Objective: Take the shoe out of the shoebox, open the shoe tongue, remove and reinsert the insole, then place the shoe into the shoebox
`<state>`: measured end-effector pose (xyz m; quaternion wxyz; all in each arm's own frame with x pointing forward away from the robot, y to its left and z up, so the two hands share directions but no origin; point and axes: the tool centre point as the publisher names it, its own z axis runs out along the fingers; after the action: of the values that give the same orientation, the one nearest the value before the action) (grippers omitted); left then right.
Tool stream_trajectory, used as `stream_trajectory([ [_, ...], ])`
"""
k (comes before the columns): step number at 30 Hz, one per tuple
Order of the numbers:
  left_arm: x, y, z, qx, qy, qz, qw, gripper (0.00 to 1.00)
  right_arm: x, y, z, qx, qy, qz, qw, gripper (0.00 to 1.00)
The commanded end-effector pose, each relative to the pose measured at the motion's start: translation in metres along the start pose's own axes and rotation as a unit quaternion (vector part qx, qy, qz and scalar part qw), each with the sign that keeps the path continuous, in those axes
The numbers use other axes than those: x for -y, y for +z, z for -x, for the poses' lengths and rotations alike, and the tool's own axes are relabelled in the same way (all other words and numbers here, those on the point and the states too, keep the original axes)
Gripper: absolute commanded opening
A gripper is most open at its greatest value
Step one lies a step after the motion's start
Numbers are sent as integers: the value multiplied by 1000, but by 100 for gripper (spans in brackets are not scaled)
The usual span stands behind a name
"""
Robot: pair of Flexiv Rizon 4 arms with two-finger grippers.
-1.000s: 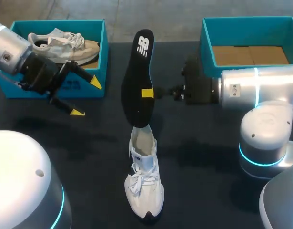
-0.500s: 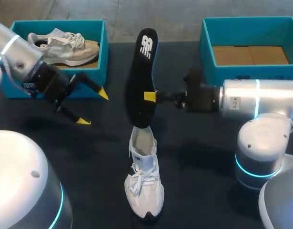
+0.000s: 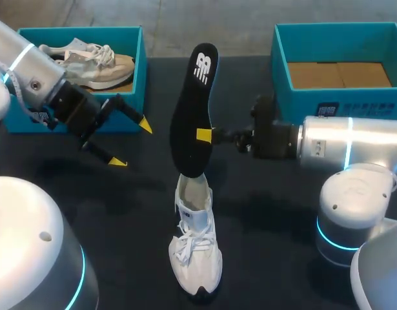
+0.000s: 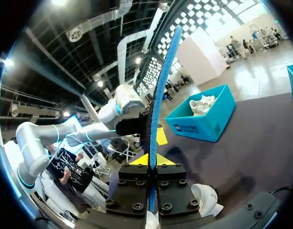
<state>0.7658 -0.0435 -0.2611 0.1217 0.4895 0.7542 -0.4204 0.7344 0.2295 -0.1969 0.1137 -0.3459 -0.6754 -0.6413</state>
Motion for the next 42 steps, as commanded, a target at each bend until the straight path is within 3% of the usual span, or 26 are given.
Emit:
stream_trajectory([
  [1, -1, 10, 0, -6, 1, 6, 1000, 100, 0, 3, 1, 0, -9, 0, 1000, 0],
  [3, -3, 17, 1, -15, -1, 19, 1000, 100, 1, 8, 6, 9, -27, -19, 999, 0],
  [7, -8, 28, 3, -18, -15, 34, 999, 100, -1, 12, 9, -11, -61, -6, 998, 0],
  [18, -24, 47, -2, 1, -57, 9, 998, 100, 0, 19, 22, -47, -111, -3, 993, 0],
  [32, -38, 56, -2, -2, -76, -2, 997, 100, 5, 29, 33, -107, -172, -65, 977, 0],
  [42, -40, 56, -5, -11, -79, -8, 997, 100, 5, 29, 33, -107, -172, -65, 977, 0],
])
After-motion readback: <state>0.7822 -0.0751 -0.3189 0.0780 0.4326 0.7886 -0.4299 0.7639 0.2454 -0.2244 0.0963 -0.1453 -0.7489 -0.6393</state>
